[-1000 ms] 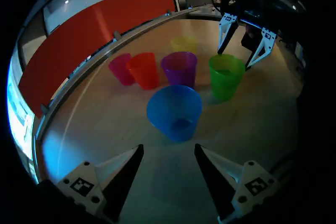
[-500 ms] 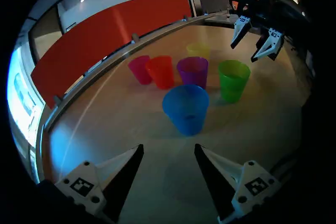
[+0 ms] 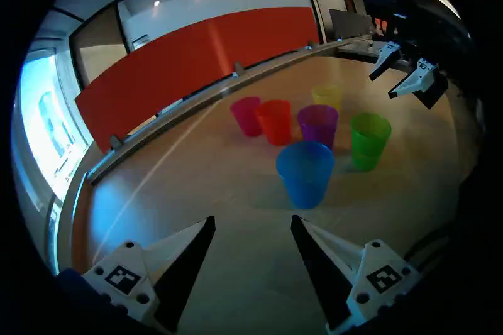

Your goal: Pour water

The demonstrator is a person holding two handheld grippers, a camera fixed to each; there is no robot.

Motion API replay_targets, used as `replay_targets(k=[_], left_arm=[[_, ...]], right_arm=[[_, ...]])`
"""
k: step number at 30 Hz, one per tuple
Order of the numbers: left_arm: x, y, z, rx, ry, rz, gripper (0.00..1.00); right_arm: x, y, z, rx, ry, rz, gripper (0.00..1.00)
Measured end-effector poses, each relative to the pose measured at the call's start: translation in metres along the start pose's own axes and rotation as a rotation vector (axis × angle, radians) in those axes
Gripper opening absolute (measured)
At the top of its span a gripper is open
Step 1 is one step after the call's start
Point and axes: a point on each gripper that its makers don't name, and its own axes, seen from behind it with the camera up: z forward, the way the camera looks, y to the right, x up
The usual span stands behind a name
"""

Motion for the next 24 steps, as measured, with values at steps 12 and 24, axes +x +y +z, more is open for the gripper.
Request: replay_targets(k=[12,24], left_arm=[[0.021,-0.040,-0.025,0.147,0.130,-0.136,0.89],[0.038,-0.071,-0.049,0.245,0.258,-0.259,0.89]], right_arm=[[0.013,0.033,-0.015,-0.153,0.077,0.106,0.96],[0.033,0.052,-0.026,-0.285,0.182,0.155,0.96]])
